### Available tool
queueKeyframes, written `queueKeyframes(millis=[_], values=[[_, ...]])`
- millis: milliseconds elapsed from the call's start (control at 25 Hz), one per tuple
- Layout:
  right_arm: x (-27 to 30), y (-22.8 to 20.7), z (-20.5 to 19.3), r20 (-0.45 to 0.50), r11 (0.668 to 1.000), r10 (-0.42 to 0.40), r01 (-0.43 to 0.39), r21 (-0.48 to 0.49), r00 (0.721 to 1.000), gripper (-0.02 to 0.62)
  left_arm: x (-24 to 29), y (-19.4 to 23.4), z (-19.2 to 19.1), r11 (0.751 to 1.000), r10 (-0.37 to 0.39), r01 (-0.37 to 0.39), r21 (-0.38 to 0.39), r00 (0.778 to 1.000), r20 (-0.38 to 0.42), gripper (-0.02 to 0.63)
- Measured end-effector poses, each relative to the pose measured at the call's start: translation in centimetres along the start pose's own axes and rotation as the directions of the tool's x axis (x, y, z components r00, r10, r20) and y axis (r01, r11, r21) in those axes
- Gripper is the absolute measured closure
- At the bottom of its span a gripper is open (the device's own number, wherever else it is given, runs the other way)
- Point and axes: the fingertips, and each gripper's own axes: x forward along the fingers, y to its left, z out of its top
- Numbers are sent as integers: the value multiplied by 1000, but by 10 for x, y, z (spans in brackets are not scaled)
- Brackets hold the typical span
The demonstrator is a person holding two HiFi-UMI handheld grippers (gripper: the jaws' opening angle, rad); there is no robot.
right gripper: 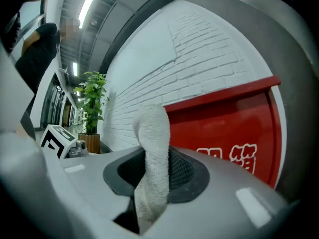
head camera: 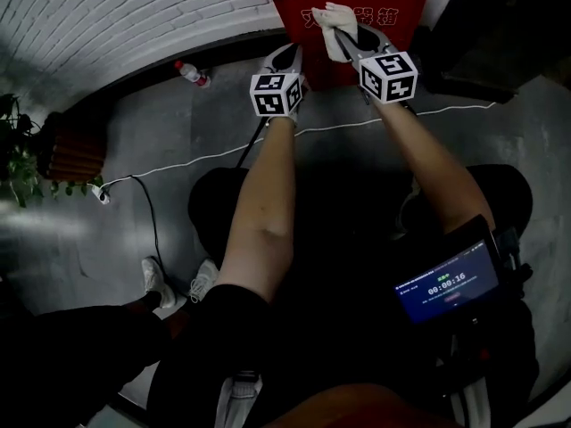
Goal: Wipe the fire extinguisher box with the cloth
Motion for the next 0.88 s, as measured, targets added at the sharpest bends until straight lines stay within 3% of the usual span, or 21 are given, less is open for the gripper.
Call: queueKeyframes(millis=[120, 360, 520, 880], values=[[19, 16, -25, -41, 1000, 29, -29, 8, 999, 491, -5, 10, -21, 1000, -13, 13, 10, 999, -43, 604], [48, 37, -62, -95, 996, 80, -75, 49, 992, 492, -3, 18, -27, 1000, -20, 20, -7, 999, -35, 604], [65, 45, -86, -130, 994, 99, -92, 56, 987, 491, 5, 23, -44, 999, -25, 24, -21, 997, -75, 604], [83, 26, -107, -174, 999, 17, -9, 47, 985, 492, 23, 32, -56, 997, -48, 43, -63, 995, -88, 604]])
